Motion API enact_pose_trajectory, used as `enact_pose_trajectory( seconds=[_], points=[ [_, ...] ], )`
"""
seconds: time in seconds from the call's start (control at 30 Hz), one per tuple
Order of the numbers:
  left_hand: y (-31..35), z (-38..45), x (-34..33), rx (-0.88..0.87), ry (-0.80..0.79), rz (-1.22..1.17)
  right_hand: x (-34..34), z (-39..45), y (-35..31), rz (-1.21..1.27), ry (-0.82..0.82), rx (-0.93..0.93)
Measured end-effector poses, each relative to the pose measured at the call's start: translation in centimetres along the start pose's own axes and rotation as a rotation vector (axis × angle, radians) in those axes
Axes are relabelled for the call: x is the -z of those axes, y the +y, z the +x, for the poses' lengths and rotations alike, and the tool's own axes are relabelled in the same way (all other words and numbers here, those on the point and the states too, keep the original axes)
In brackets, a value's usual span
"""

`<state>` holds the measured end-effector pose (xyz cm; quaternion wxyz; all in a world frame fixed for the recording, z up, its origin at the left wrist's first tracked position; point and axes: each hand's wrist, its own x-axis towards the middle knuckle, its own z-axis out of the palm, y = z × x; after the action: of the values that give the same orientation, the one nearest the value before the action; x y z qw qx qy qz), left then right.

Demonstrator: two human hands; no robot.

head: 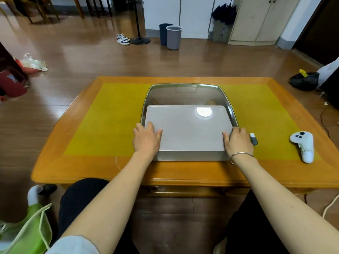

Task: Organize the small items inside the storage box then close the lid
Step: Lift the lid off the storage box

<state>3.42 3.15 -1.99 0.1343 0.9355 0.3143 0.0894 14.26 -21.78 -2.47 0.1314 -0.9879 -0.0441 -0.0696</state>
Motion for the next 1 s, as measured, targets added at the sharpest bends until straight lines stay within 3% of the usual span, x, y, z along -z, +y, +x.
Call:
enact_pose_trajectory(
  seconds=[0.27,0.63,1.0],
  points=[
    [0.0,0.0,-1.1,0.15,0.04,-0.074,-0.1,1.3,0.0,0.05,-0.038,-0.176],
    [0.0,-0.1,-1.2,0.215,0.06,-0.142,-0.8,0.3,0.6,0.09,0.064,-0.091],
    [-0.1,-0.5,-0.1,0.23,0.045,-0.244,-1.0,0.0,1.1,0.116,0.051,-0.158]
  ],
)
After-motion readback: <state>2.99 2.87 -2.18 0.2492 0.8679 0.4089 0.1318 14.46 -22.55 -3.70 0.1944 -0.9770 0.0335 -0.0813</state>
